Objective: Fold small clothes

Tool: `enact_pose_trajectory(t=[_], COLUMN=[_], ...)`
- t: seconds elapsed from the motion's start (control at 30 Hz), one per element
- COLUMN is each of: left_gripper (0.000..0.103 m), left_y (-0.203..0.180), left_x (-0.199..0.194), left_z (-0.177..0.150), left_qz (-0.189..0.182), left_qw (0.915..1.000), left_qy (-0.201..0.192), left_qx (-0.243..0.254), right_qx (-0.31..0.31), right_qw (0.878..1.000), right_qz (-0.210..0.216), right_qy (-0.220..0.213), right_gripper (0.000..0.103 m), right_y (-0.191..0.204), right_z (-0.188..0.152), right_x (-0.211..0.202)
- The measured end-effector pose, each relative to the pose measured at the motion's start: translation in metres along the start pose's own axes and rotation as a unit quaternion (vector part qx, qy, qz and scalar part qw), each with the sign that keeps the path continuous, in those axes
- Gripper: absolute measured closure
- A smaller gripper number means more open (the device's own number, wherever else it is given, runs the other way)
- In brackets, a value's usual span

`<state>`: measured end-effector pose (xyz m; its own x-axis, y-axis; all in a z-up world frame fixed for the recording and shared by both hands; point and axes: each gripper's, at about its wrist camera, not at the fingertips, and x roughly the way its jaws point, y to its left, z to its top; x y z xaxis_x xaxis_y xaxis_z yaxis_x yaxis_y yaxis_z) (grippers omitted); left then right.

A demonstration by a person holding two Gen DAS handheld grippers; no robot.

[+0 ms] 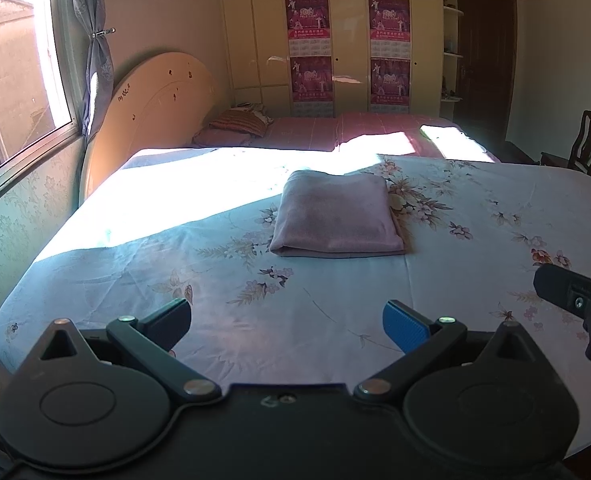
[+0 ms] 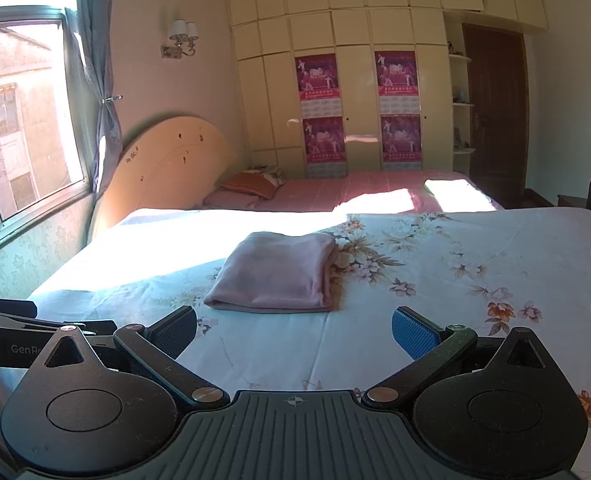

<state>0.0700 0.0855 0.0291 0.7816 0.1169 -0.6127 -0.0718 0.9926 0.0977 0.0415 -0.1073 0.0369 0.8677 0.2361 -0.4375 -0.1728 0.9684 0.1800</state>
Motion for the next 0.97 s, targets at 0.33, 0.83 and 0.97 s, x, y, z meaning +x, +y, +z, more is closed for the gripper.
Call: enact_pose_trajectory(t=[0.33, 0.83, 0.97], left_gripper=[0.001, 0.002, 0.001], left_y=[-0.002, 0.005, 0.010], left_x=[0.011, 0.036, 0.069], left_z=[0.002, 0.004, 0.011], left_qz=[-0.004, -0.024, -0.018], left_qw=[1.0000, 0.9996, 0.9998], left_qy=[0.009, -0.013, 0.003], left_qx=[0.001, 0.002, 0.000], right_qx=[0.002, 0.007, 0.008], right_qw=[1.000, 1.000, 0.999], right_qz=[-0.002, 0.000, -0.009], right_qy=[0.010, 0.027, 0.044], right_gripper=[0.000, 0.000, 0.000], right_y=[-0.004, -0.003, -0.008], right_z=[0.000, 0.001, -0.002], right_x=[0.008, 0.031, 0.048])
